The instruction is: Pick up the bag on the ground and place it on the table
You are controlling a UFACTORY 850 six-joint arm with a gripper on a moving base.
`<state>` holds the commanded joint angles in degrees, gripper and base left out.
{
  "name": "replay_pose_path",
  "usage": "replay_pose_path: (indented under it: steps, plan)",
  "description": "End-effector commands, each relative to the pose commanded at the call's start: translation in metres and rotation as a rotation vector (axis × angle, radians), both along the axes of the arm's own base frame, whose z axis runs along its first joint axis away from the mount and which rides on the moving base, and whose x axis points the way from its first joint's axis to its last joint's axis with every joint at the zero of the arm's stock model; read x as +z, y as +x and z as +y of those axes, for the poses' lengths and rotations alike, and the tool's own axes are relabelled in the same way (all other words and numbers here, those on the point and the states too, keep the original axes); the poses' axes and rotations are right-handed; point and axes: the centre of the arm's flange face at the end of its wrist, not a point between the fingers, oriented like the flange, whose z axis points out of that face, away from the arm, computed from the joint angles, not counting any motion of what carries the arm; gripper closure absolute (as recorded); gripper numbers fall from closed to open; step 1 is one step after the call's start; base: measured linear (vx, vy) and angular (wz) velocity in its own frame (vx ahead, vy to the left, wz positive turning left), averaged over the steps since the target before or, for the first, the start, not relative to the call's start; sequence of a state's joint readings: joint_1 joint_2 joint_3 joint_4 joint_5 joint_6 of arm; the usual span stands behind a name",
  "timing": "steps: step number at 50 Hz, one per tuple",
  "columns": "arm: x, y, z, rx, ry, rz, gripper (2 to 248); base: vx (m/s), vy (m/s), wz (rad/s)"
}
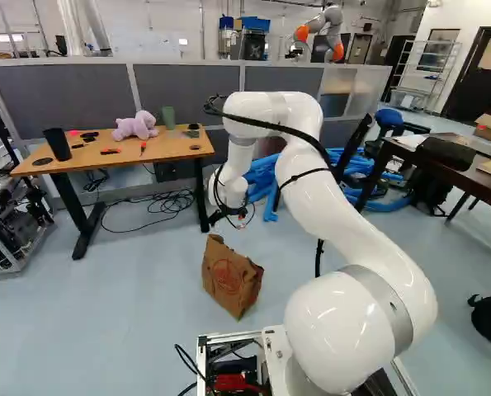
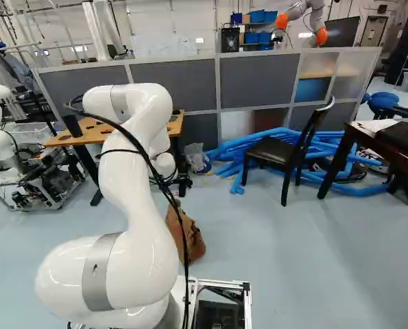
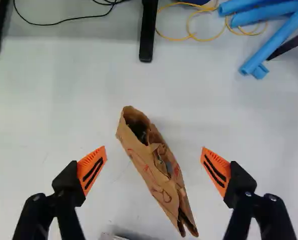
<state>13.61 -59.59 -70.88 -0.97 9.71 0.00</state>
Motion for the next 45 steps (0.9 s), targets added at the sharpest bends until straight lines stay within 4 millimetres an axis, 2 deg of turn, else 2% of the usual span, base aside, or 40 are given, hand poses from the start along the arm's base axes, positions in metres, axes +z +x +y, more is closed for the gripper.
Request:
replay_pose_path:
  steps: [26, 45]
  plan:
    - [-0.043, 0.012, 0.002, 0.016, -0.032, 0.105, 3, 0.000, 0.000, 0.000]
    - [-0.073, 0.012, 0.000, 0.064, -0.069, 0.187, 3, 0.000, 0.000, 0.000]
